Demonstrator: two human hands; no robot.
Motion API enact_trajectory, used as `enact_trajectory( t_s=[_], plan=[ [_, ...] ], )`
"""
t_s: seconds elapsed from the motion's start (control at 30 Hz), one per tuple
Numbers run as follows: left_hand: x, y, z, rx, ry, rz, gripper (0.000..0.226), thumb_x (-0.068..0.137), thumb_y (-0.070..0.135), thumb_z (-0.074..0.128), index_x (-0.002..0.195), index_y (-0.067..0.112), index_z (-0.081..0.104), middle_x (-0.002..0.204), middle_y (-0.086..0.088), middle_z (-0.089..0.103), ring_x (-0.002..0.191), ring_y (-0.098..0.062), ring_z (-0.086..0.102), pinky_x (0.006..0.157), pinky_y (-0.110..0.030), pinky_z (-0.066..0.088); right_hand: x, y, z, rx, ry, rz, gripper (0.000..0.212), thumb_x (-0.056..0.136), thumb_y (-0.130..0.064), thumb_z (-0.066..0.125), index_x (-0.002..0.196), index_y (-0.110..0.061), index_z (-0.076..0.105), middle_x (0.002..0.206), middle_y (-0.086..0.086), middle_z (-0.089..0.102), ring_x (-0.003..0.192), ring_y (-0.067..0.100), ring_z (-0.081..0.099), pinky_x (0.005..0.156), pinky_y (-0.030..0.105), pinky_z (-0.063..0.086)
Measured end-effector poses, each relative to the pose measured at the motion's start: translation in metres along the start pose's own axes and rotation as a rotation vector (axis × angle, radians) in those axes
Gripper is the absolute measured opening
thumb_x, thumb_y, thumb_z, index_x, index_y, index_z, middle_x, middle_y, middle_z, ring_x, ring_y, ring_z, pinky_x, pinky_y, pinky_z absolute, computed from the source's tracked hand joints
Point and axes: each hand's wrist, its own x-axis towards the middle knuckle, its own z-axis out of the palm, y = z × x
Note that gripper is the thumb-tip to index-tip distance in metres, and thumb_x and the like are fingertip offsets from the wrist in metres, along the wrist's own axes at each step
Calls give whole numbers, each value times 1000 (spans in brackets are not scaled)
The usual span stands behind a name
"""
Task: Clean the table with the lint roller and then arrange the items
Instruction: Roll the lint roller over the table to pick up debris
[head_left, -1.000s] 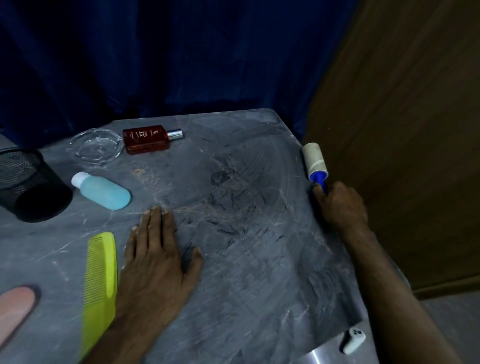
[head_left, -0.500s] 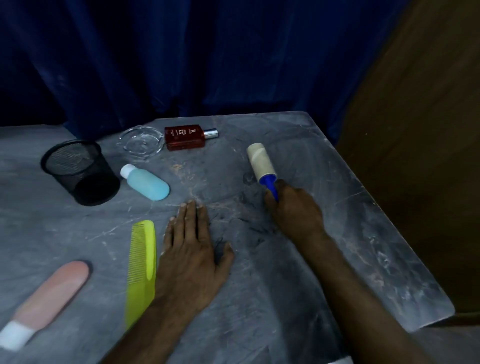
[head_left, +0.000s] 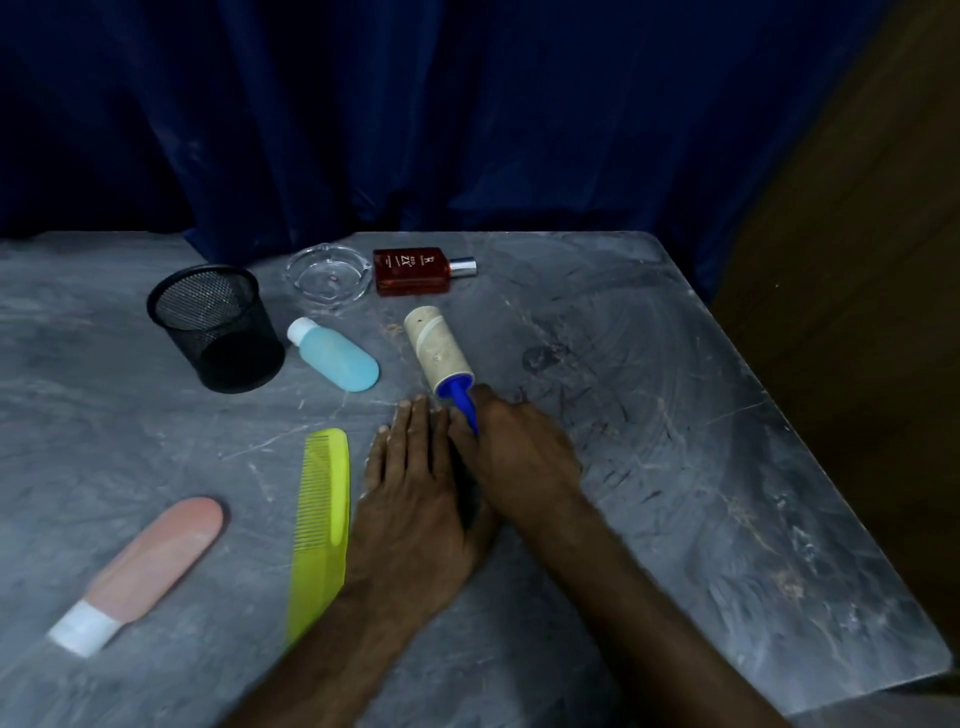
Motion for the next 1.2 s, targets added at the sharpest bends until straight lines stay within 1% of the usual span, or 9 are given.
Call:
enact_trajectory(
  t_s=[0.2, 0.37, 0.53, 0.67, 0.8, 0.87, 0.97, 1.07, 1.2],
  plan=[
    [0, 2, -2, 15, 4, -21, 98, 96, 70, 15, 170, 7, 9, 179, -17, 8, 168, -32, 5, 134, -43, -3, 3, 12, -6, -34, 26, 63, 44, 105, -51, 37, 131, -19, 53, 113, 12, 71, 103, 34, 68, 81, 39, 51],
    [1, 3, -2, 23, 2, -36, 95, 96, 64, 25, 169, 4, 18, 178, -19, 16, 166, -35, 14, 136, -49, 11, 12, 60, -24, -2, 25, 210, 43, 104, -49, 41, 127, -16, 56, 114, 17, 71, 106, 39, 67, 85, 42, 51],
    [0, 2, -2, 39, -6, -29, 96, 95, 65, 20, 169, 3, 18, 178, -20, 16, 166, -36, 14, 136, -50, 11, 15, 121, -43, 10, 62, 357, 42, 103, -51, 44, 121, -15, 57, 105, 12, 70, 87, 28, 62, 73, 37, 47],
    [0, 4, -4, 51, -15, -32, 97, 94, 64, 16, 169, 3, 17, 178, -20, 15, 166, -36, 12, 136, -50, 11, 9, 164, -58, 44, 85, 451, 40, 103, -50, 45, 110, -14, 58, 98, 13, 68, 88, 31, 64, 75, 39, 48],
    [0, 4, -5, 48, -13, -25, 100, 92, 67, 14, 168, 2, 20, 177, -21, 18, 166, -37, 15, 135, -51, 13, -2, 193, -70, -9, 103, 526, 40, 104, -51, 44, 110, -15, 59, 94, 8, 65, 82, 25, 60, 73, 39, 48],
    [0, 4, -6, 49, -16, -24, 100, 92, 67, 14, 168, 1, 21, 176, -21, 20, 165, -38, 17, 135, -52, 15, -6, 205, -77, -21, 107, 573, 40, 103, -50, 46, 112, -14, 60, 93, 7, 62, 81, 26, 58, 73, 39, 47],
    [0, 5, -5, 33, 4, -29, 98, 93, 64, 21, 164, -2, 30, 172, -25, 30, 162, -42, 27, 132, -57, 24, -13, 218, -83, -17, 118, 641, 39, 103, -50, 48, 110, -14, 59, 79, 0, 53, 68, 18, 51, 61, 31, 37],
    [0, 5, -4, 44, 3, -34, 98, 93, 65, 21, 165, -2, 30, 173, -25, 29, 162, -41, 26, 132, -56, 24, -15, 223, -83, -13, 126, 660, 39, 103, -50, 49, 109, -13, 58, 74, -2, 49, 64, 12, 48, 55, 28, 32],
    [0, 4, -3, 54, 7, -29, 98, 94, 65, 21, 165, -2, 29, 172, -25, 30, 162, -42, 27, 132, -56, 24, -11, 215, -83, -7, 96, 623, 39, 103, -49, 49, 111, -12, 58, 78, 0, 52, 66, 15, 50, 61, 31, 36]
  ],
)
